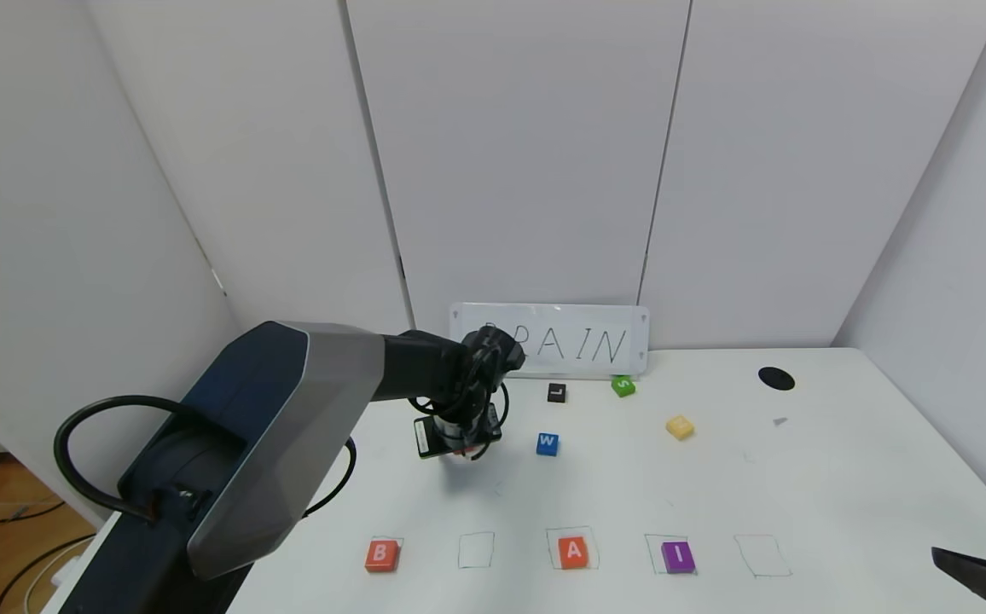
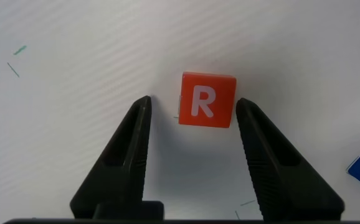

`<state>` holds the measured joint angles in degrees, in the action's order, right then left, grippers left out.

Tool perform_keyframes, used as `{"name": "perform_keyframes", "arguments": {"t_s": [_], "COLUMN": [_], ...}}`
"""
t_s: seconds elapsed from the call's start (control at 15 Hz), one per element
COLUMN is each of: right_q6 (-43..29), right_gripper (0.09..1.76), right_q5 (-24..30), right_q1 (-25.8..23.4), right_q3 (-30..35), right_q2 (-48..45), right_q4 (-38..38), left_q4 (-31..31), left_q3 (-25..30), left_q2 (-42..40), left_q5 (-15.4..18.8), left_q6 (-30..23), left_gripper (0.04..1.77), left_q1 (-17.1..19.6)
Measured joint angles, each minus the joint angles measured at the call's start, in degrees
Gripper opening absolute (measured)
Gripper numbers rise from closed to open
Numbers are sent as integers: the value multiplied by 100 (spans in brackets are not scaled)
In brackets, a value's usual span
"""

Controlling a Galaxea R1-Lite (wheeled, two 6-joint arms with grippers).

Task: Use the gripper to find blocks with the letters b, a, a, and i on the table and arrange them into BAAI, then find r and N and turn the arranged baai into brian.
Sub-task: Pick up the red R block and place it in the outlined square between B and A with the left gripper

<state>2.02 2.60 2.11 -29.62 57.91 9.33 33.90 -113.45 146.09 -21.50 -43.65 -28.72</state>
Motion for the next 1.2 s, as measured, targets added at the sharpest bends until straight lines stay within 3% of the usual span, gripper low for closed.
{"name": "perform_keyframes", "arguments": {"t_s": [0.13,0.2,0.87,1.2], "right_q6": [-2,-4,-4,-2], "right_gripper": [171,171,171,171], "right_q5": [0,0,2,2], "right_q1": [0,1,9,6], "right_q3": [0,0,0,5], "right_q2": [-5,-5,-27,-27], "right_q4": [0,-2,0,-2], "left_q4": [1,1,55,200], "left_q3": [-2,-2,5,269], "left_q2": [5,7,-22,-425], "left_q5": [-9,-9,-11,13], "left_q6": [0,4,22,66], "left_gripper": [79,49,50,50], "left_q1": [-5,-7,-11,-116]}}
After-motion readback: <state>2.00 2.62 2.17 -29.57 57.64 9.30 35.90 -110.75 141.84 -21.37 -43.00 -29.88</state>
